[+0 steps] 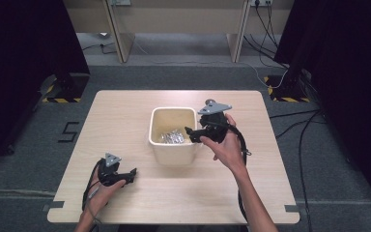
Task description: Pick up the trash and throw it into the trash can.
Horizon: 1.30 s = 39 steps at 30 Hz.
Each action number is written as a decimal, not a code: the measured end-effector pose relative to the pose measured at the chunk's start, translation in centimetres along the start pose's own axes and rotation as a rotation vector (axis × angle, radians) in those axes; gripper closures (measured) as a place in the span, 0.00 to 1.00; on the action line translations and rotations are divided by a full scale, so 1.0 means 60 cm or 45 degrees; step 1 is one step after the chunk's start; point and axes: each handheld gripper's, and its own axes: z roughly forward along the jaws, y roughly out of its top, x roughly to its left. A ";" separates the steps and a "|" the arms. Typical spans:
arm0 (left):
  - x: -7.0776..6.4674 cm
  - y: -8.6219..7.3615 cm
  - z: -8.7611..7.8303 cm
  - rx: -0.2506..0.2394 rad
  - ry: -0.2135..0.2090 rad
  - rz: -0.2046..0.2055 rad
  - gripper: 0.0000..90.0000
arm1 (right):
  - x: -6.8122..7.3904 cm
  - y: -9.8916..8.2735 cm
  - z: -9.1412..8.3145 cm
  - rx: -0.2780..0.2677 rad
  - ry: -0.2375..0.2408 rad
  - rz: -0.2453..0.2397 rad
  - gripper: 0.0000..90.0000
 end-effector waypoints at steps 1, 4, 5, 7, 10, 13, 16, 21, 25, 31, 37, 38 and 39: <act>0.000 0.000 0.000 0.000 0.000 0.000 0.12 | -0.002 -0.003 -0.003 -0.002 -0.003 0.001 0.21; 0.000 0.000 0.000 0.000 0.000 0.000 0.12 | -0.006 -0.011 -0.011 -0.011 -0.006 0.003 0.21; 0.000 0.000 0.000 0.000 0.000 0.000 0.12 | -0.007 -0.015 -0.014 -0.013 -0.006 0.007 0.21; 0.000 0.000 0.000 0.000 0.000 0.000 0.12 | -0.009 -0.020 -0.018 -0.017 -0.011 0.011 0.21; 0.000 0.000 0.000 0.001 0.000 0.000 0.12 | -0.013 -0.029 -0.025 -0.022 -0.015 0.023 0.21; 0.000 0.000 0.000 0.000 0.000 0.000 0.12 | -0.018 -0.037 -0.031 -0.025 -0.021 0.034 0.21; 0.000 0.000 0.000 0.000 0.000 0.000 0.12 | -0.023 -0.045 -0.036 -0.029 -0.028 0.042 0.21; 0.000 0.000 0.000 -0.001 0.000 0.000 0.12 | -0.033 -0.062 -0.046 -0.034 -0.043 0.060 0.21; 0.000 0.000 0.000 -0.001 0.000 0.000 0.12 | -0.040 -0.075 -0.053 -0.036 -0.055 0.075 0.21; 0.000 0.000 0.000 0.000 0.000 0.000 0.12 | -0.047 -0.093 -0.062 -0.044 -0.065 0.091 0.21; 0.000 0.000 0.000 -0.001 0.000 0.000 0.12 | -0.049 -0.110 -0.063 -0.037 -0.069 0.102 0.21; 0.000 0.000 0.000 0.000 0.000 0.000 0.12 | -0.049 -0.114 -0.063 -0.036 -0.067 0.105 0.21; 0.000 0.000 0.000 -0.001 0.000 0.000 0.12 | -0.050 -0.117 -0.063 -0.036 -0.068 0.102 0.21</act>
